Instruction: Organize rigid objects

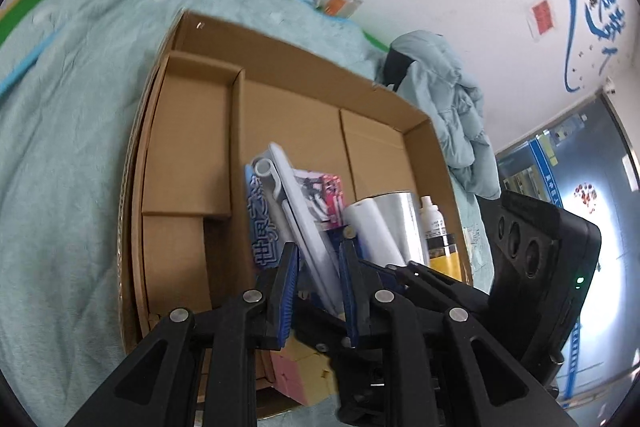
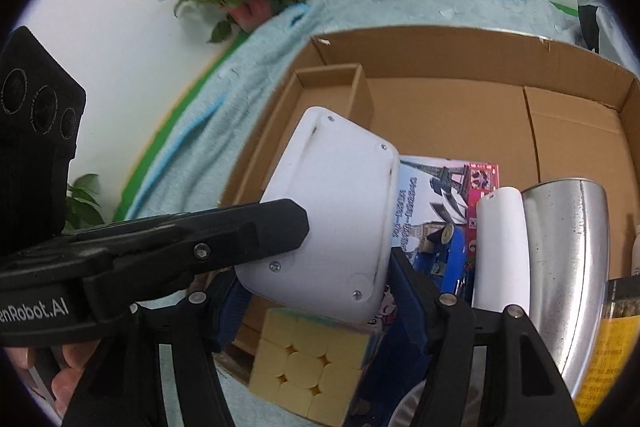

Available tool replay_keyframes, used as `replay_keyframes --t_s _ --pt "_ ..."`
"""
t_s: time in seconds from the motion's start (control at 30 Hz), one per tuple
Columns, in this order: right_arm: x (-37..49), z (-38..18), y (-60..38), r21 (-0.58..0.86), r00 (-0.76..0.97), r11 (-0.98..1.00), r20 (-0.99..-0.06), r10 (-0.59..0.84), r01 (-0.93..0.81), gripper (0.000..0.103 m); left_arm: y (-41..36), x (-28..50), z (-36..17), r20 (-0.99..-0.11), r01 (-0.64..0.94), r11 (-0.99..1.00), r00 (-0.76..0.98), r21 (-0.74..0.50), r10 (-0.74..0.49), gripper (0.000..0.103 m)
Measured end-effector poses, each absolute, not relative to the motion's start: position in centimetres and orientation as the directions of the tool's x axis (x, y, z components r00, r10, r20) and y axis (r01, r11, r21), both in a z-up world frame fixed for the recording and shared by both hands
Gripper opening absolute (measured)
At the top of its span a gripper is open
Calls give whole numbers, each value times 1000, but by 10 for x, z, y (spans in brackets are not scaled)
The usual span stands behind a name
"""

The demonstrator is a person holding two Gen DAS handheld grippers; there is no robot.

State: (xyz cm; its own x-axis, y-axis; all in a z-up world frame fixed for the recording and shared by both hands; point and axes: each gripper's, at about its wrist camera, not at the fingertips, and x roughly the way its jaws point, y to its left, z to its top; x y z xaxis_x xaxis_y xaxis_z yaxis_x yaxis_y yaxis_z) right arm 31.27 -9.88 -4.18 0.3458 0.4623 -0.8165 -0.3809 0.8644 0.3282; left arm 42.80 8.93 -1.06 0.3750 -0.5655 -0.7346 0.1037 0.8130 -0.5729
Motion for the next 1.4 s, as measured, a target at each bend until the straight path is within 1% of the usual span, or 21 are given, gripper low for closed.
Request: replay_keyframes --t_s 0.07,0.13,0.17,0.2,0.23,0.27,0.3,0.37,0.43,0.5,0.57,0.63,0.7,0.8,0.87,1.1,1.27,1.4 --pt "313 -43 -105 332 350 873 -819 454 -357 64 93 425 -10 -759 84 845 399 -529 -515 18" --pt "307 -36 -118 331 375 886 -815 442 -325 65 95 412 3 -778 96 891 454 -443 -435 21" --pt "302 -32 -123 342 382 880 -804 455 -328 67 95 403 12 -776 105 913 494 -395 -393 33" --pt "295 -26 -130 351 391 875 -793 468 -335 80 95 388 25 -764 104 938 553 -332 -332 57" --pt "287 -20 -137 352 410 874 -781 471 -334 89 94 374 34 -744 93 954 605 -286 -282 73" --pt "275 -15 -145 355 441 871 -758 482 -340 90 94 360 42 -718 72 966 656 -247 -233 98" --pt "260 -10 -154 349 482 862 -721 497 -367 92 91 338 53 -659 38 978 733 -206 -167 103" --pt "234 -9 -166 322 536 863 -683 497 -389 96 82 313 61 -590 24 987 799 -161 -116 103" --pt "203 -10 -182 289 603 872 -635 483 -394 96 67 292 58 -578 45 991 809 -124 -109 103" --pt "180 -12 -197 219 678 913 -614 404 -345 96 51 276 49 -581 41 994 808 -98 -91 103" --pt "163 -16 -211 163 728 948 -609 315 -275 96 33 261 34 -592 38 997 803 -72 -73 103" --pt "155 -23 -223 92 749 977 -629 206 -192 96 21 248 23 -586 15 997 808 -71 -54 103" --pt "149 -31 -230 51 744 987 -651 150 -154 96 7 239 13 -581 6 998 813 -62 -41 102" --pt "139 -34 -238 59 733 985 -661 161 -163 96 -19 228 4 -582 18 1000 813 5 -11 102" --pt "135 -33 -237 49 741 985 -652 157 -166 96 -33 218 3 -582 23 999 813 24 -5 102" --pt "119 -22 -244 22 746 983 -648 152 -181 96 -52 197 -3 -607 18 999 794 -27 -31 102" --pt "111 -17 -243 35 756 978 -630 180 -203 96 -52 187 3 -592 -11 999 806 -31 -9 102" --pt "107 -15 -237 3 775 978 -609 166 -207 96 -51 189 5 -597 1 999 802 -37 -23 102"
